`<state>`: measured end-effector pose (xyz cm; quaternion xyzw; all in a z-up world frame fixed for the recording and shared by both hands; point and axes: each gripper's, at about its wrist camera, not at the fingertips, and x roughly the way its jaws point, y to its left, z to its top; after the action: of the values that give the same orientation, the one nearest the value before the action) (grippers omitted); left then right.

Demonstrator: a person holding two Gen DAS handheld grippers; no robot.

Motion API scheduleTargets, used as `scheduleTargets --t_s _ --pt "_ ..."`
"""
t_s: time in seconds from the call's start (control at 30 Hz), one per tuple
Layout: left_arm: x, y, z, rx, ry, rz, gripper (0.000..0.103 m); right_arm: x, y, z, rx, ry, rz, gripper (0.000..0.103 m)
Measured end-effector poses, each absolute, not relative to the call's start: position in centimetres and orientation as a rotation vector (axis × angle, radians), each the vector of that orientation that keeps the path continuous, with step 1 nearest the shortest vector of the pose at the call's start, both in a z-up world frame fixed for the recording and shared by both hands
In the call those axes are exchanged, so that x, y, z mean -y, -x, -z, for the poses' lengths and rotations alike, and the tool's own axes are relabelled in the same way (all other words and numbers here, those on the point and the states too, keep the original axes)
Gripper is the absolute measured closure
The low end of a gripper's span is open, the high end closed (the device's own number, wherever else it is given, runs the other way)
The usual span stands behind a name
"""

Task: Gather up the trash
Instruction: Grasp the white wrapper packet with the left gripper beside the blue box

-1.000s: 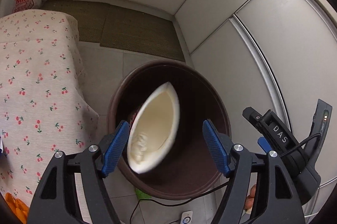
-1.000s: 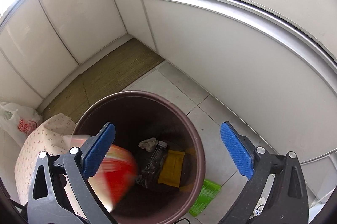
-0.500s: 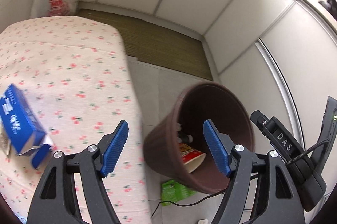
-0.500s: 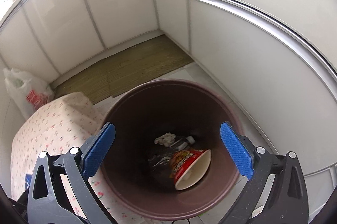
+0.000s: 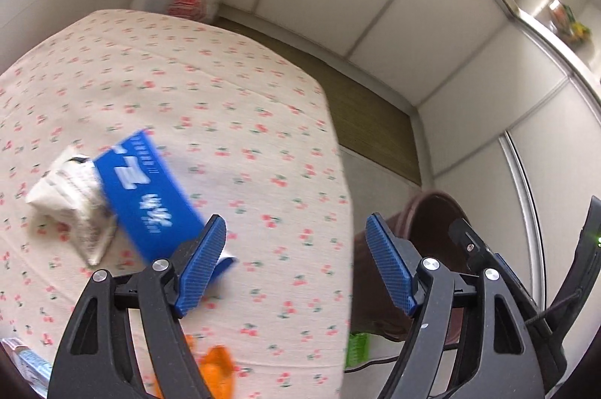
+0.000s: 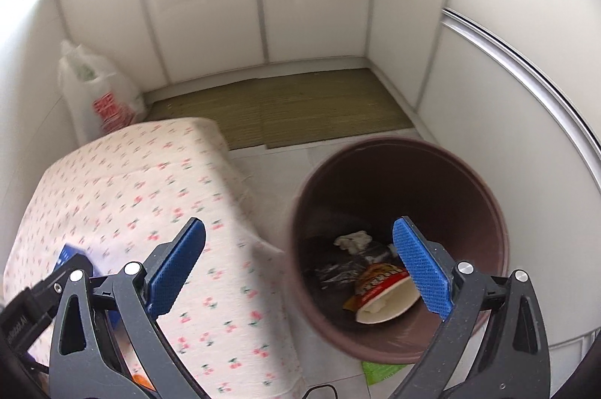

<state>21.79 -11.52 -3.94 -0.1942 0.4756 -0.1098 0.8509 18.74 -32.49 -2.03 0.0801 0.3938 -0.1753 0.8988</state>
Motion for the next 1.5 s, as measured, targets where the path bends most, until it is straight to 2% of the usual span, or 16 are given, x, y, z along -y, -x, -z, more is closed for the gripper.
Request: scheduleTargets --t_s 0.63,0.83,0.97,1.3,1.4,1.43,1.47,1.5 --pt "-3.5 -20.0 7.7 -1.013 0.663 -0.015 0.028 19.6 -19.7 2.1 -0.767 0.108 0.064 0.007" --pt "-7.9 -19.8 10.4 -1.026 0.904 -0.089 0.028 16.1 -19.7 3.1 -0.765 0.234 -0.024 0.007" --pt "-8.9 -19.7 13.0 -1.063 1.071 -0.103 0.028 15.2 -19.7 3.6 -0.777 0.266 -0.058 0.007" --pt "-6.7 -22.6 13.7 -1.027 1.124 -0.087 0.028 15.3 -20.2 4.5 -0.806 0.267 -0.079 0.007" --pt "-5.7 -23.8 13.8 -1.035 1.074 -0.067 0.042 15.6 -20.6 4.8 -0.816 0.257 -0.080 0.007" --pt "-5.5 -24.1 14.0 -1.040 1.068 -0.049 0.055 15.6 -20.6 4.9 -0.818 0.257 -0.080 0.007" --pt "-5.4 -24.3 14.1 -1.043 1.073 -0.026 0.063 15.5 -20.7 5.0 -0.820 0.257 -0.081 0.007" --pt "-5.7 -24.3 14.1 -1.039 1.078 -0.013 0.065 15.5 -20.8 5.0 -0.821 0.257 -0.084 0.007"
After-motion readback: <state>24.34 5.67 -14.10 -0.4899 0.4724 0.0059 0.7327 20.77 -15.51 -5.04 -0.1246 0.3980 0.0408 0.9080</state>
